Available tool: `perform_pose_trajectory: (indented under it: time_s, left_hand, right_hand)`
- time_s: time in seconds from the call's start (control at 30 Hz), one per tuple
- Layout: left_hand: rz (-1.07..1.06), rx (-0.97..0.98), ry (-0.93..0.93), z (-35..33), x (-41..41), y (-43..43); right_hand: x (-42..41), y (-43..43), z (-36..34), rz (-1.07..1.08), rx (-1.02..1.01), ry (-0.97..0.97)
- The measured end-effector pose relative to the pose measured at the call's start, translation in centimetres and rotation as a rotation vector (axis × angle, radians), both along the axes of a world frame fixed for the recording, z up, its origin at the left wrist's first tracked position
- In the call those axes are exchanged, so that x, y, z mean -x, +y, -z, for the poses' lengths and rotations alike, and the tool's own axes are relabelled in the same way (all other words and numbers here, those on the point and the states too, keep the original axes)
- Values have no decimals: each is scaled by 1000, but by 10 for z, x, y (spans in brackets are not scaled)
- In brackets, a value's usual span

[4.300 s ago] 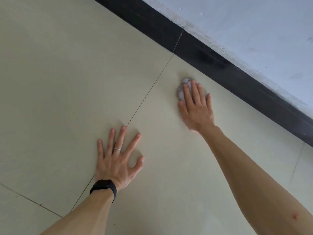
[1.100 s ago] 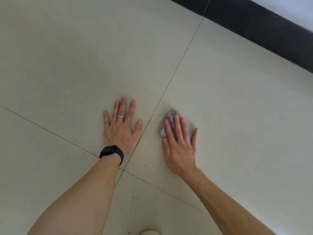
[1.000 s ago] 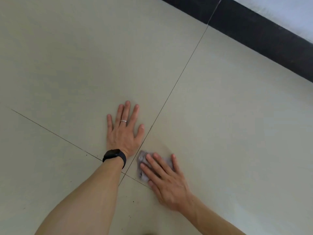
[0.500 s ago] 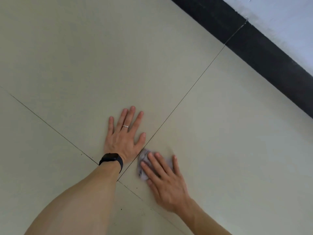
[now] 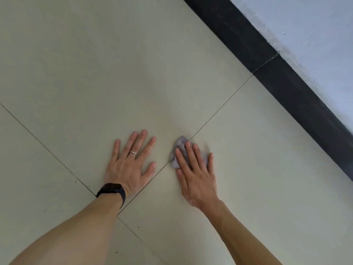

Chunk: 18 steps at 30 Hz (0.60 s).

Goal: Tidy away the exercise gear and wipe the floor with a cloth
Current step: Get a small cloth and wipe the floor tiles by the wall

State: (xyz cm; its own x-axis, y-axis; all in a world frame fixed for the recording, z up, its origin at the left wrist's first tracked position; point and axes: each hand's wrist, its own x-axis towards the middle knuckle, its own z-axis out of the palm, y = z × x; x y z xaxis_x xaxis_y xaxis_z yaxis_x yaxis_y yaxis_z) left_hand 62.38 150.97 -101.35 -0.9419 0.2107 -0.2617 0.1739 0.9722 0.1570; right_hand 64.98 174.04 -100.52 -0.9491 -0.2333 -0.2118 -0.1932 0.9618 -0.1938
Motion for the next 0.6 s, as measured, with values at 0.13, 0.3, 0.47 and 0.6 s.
perform_pose_trajectory:
  time_s: [0.13,0.3,0.47,0.6]
  left_hand:
    - [8,15,13,4,-1,-2]
    - [10,26,55,8,0,-2]
    - [15,11,70,6,1,-2]
    - [11,4,103,7,0,-2]
  right_hand:
    - [75,50,2,-13,-33,-17]
    - [207,87,-6,643,8,-112]
    - [155,27,-6,80,-25,-62]
    - [186,57,-6,-10,-98,-73]
